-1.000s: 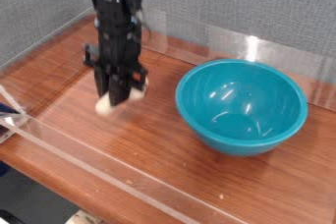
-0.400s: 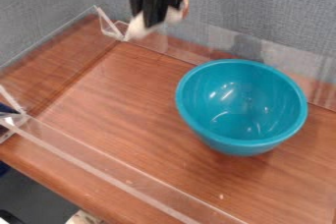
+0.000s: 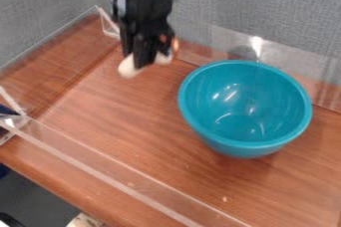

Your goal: Put the mushroom in the blue bowl

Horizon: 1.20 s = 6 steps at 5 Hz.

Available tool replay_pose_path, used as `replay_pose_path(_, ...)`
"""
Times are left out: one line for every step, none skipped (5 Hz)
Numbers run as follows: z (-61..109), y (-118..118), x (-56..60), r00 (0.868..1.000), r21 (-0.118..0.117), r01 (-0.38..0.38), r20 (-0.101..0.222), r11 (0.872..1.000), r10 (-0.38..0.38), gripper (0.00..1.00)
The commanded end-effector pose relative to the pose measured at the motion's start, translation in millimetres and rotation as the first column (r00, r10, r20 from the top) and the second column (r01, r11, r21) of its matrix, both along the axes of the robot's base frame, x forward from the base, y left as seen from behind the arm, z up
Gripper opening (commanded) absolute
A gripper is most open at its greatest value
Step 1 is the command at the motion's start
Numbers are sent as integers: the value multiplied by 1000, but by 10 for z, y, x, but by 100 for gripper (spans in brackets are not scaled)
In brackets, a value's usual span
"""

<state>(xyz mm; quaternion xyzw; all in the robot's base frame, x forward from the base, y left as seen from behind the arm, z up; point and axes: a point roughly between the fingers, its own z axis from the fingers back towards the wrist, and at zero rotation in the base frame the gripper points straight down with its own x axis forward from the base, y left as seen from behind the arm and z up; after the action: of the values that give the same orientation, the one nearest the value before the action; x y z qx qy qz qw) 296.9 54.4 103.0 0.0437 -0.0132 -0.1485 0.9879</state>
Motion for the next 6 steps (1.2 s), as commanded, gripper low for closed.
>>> replay_pose_path(55,173,84,999,25,-29,18,999,29,0)
replay_pose_path(150,187,196,999,46,-20,25,999,19,0)
replay_pose_path(259,-8,226,998,55,39,42,998,-41,0)
replay_pose_path(273,23,257,998,66,50,46,997,-53,0)
replay_pose_path(283,73,242,997,70,52,50,996,-56,0)
replay_pose_path(282,118,232,997,73,54,51,996,-57,0)
